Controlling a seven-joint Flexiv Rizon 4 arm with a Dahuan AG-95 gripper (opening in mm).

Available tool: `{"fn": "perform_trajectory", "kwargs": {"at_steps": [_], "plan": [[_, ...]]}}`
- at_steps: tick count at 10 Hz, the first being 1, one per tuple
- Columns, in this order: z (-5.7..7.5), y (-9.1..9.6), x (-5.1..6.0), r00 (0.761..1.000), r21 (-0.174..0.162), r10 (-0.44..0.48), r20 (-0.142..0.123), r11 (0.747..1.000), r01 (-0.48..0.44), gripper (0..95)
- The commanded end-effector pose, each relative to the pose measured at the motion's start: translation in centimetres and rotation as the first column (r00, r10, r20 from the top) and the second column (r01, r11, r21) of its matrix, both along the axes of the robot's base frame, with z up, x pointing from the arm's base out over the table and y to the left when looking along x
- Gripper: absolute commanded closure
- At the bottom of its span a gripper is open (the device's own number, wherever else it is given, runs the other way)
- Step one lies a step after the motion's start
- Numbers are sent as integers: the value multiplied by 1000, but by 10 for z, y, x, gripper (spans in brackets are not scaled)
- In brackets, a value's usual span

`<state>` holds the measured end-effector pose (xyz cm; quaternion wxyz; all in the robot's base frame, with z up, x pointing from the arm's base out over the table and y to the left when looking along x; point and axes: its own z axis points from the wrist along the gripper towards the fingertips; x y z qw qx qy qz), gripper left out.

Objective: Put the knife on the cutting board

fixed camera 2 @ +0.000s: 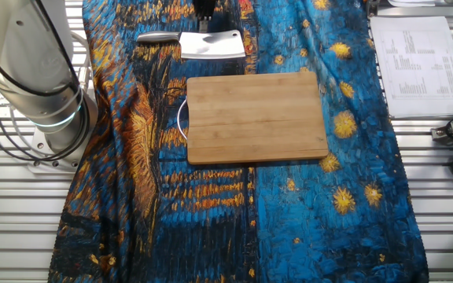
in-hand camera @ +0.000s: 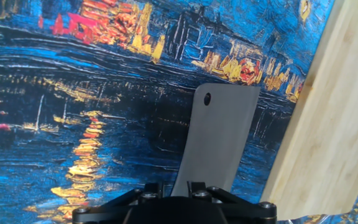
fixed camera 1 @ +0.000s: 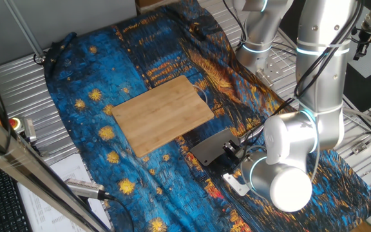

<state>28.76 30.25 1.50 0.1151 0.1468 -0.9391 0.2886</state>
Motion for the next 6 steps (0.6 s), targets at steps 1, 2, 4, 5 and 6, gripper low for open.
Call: {"fn": "perform_trajectory", "kwargs": {"at_steps": [1,2,4,5,6], "plan": [[-2,1,-1,1000,-1,-5,2,1000,5,760],[-2,1,-1,1000,-1,-7,3,1000,7,760],[-2,0,-1,1000,1,-12,7,1000,12,760],[-2,-1,-2,1000,0,-13,7,1000,13,760],[-2,-1,-2,1000,0,-14,7,1000,14,760]]}}
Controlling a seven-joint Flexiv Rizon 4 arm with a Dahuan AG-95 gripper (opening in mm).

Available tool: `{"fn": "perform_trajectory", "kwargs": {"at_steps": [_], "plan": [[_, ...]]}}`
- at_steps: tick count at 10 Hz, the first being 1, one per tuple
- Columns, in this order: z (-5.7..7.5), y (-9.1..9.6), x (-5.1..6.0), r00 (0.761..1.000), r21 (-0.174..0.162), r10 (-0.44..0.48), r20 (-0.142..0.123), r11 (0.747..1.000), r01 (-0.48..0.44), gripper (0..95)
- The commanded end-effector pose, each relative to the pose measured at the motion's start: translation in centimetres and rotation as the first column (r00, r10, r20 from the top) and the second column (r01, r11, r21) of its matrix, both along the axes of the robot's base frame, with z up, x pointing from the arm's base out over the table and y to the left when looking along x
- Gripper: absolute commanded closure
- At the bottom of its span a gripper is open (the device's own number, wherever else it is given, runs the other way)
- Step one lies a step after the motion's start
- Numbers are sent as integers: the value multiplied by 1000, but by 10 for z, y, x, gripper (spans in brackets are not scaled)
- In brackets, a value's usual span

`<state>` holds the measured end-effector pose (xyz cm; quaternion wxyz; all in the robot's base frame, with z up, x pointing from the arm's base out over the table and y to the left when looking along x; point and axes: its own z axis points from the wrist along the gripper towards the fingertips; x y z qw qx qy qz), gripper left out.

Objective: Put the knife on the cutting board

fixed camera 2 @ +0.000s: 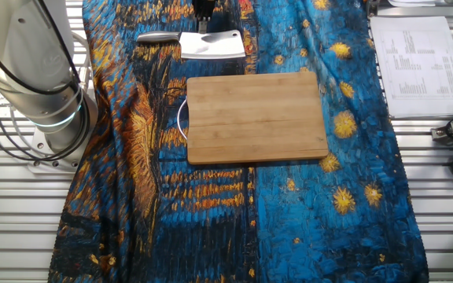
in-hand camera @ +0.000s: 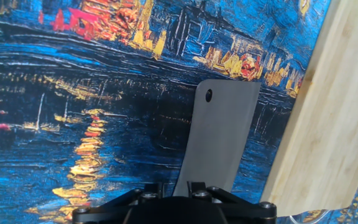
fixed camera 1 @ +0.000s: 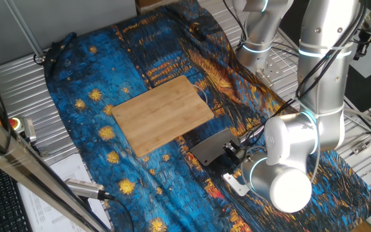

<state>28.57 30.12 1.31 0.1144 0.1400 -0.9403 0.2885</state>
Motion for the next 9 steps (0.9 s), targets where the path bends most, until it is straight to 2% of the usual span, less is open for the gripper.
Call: {"fn": "perform_trajectory", "kwargs": {"at_steps": [1,9], "plan": [[-1,-1,-1,1000,0,-1,2,1000,1,760],[-2,-5,-2,1000,-1,-10,9,1000,10,760]]}}
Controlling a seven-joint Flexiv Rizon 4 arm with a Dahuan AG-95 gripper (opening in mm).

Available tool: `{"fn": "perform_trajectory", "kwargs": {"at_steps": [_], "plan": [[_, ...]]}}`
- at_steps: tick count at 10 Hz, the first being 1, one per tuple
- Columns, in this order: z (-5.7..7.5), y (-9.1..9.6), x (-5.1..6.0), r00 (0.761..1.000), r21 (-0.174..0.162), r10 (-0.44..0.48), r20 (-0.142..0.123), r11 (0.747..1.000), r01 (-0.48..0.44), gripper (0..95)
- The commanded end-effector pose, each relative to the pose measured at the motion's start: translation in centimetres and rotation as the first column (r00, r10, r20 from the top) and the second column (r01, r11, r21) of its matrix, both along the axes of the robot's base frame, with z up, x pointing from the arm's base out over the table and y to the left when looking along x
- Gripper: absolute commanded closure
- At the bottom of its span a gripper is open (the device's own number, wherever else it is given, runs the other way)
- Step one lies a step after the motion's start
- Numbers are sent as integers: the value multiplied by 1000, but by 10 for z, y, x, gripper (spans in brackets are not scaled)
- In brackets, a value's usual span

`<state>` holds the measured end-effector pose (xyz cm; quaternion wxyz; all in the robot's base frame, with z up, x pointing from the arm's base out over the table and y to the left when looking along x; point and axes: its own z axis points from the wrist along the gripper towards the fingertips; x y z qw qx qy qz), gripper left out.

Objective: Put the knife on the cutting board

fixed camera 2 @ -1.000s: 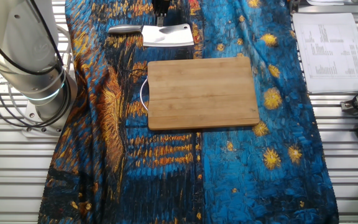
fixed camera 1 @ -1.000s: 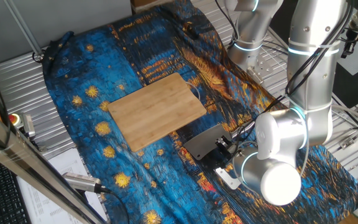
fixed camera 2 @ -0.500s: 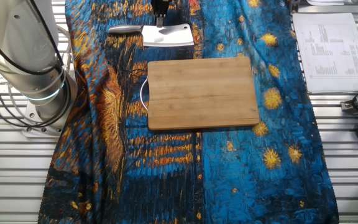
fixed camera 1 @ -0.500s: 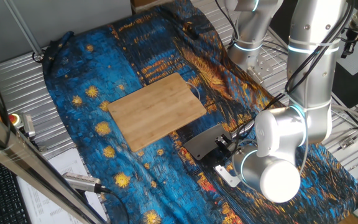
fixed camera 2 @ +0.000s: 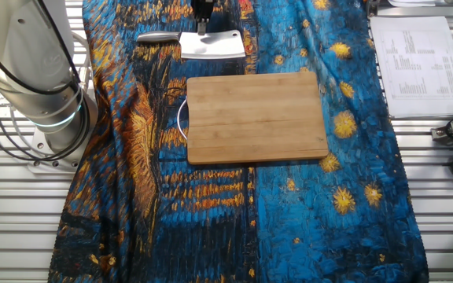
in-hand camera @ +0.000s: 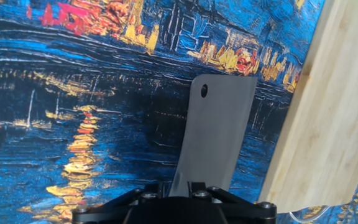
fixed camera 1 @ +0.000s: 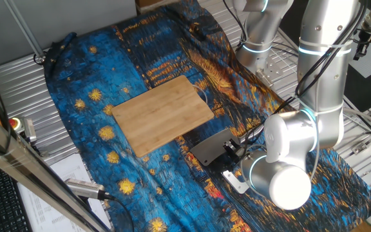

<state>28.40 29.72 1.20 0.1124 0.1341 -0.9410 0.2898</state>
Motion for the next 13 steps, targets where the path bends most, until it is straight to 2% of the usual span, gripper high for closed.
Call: {"fn": "perform_trajectory", "kwargs": {"at_steps": [1,9,13], "plan": [[0,-2,0,1000,2,0,1,1000,0,760],[0,-7,-1,1000,3,-2,5,1000,2,760],[1,-9,1,1000,14,2,3,1000,-2,760]]}}
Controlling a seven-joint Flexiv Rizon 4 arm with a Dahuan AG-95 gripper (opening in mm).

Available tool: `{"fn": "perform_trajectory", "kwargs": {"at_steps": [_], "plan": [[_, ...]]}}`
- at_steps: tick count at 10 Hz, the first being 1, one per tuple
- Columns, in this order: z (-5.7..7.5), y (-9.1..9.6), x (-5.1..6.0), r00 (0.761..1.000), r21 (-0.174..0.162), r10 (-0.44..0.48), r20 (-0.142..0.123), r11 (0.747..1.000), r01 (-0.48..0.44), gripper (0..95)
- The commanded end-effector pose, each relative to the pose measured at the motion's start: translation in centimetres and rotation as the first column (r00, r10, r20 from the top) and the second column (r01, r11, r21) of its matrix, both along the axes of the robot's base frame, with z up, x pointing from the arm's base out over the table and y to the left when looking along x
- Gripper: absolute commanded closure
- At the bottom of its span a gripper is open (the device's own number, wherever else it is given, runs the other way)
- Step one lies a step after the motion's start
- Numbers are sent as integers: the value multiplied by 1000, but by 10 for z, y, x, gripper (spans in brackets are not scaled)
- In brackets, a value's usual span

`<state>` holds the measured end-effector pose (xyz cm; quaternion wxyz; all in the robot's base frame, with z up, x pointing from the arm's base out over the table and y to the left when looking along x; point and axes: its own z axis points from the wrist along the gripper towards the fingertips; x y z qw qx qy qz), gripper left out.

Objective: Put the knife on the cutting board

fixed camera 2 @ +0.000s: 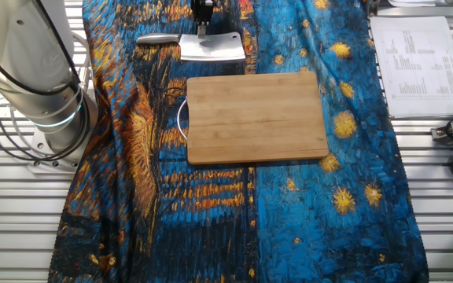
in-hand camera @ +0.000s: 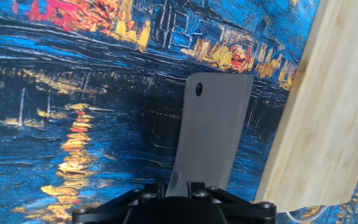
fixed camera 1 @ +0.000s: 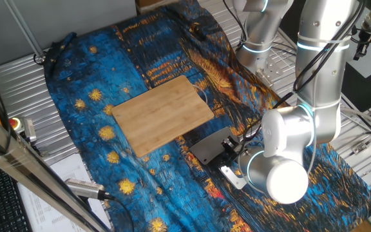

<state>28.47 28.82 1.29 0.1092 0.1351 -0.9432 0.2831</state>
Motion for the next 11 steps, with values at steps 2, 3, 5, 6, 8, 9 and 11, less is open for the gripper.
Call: {"fn": "perform_trajectory", "kwargs": {"at_steps": [2,3,5,6,8,9,11], "plan": [[0,0,0,1000,-7,8,-10,1000,-8,760],[1,-1,0,1000,-8,8,-11,1000,-9,760],[2,-5,-1,1000,-10,13,-16,1000,-13,760],[4,-7,-1,1000,-9,16,-19,1000,-17,760],[5,-9,-2,1000,-8,19,-24,1000,-20,760],[5,-9,-2,1000,-4,16,-20,1000,-16,760],[4,-7,-2,1000,-2,1,-11,1000,-1,760]]}}
